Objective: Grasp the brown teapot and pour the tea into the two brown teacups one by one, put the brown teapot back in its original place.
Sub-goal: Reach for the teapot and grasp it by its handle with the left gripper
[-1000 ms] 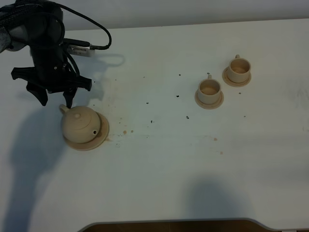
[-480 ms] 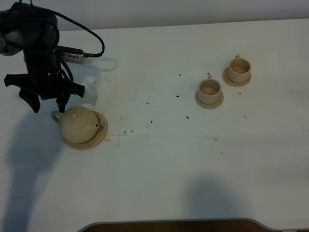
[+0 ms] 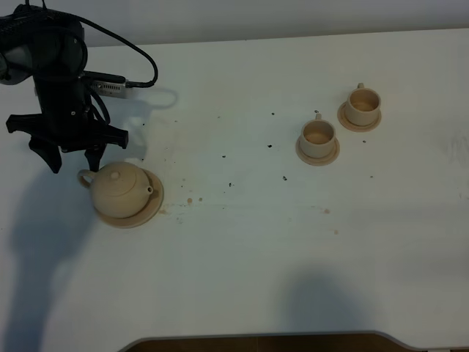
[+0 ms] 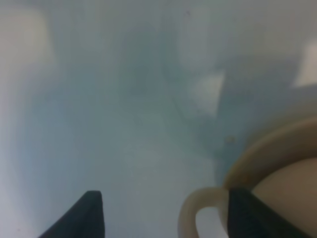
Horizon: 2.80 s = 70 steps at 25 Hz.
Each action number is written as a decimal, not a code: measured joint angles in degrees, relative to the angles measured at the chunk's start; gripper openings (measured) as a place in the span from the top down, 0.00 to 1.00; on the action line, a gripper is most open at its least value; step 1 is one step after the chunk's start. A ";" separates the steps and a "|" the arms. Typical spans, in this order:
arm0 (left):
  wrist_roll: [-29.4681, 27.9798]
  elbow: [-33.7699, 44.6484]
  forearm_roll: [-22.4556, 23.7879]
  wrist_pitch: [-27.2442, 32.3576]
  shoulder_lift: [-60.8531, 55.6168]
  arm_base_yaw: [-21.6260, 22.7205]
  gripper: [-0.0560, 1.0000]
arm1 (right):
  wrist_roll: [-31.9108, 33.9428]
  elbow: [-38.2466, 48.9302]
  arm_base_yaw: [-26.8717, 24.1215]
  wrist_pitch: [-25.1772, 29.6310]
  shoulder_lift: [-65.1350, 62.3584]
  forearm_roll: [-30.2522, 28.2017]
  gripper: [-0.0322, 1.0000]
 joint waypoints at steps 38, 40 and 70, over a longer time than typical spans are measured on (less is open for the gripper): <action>28.57 18.21 -14.08 -0.02 -21.06 -1.19 0.43 | 0.00 0.00 0.00 0.00 0.00 0.00 0.55; 29.73 18.37 -13.06 -0.02 -21.09 -1.76 0.43 | 0.00 0.00 0.00 0.00 0.00 0.00 0.55; 42.85 22.85 1.25 -0.15 -16.86 -4.60 0.43 | 0.00 0.00 0.00 0.00 0.00 0.00 0.55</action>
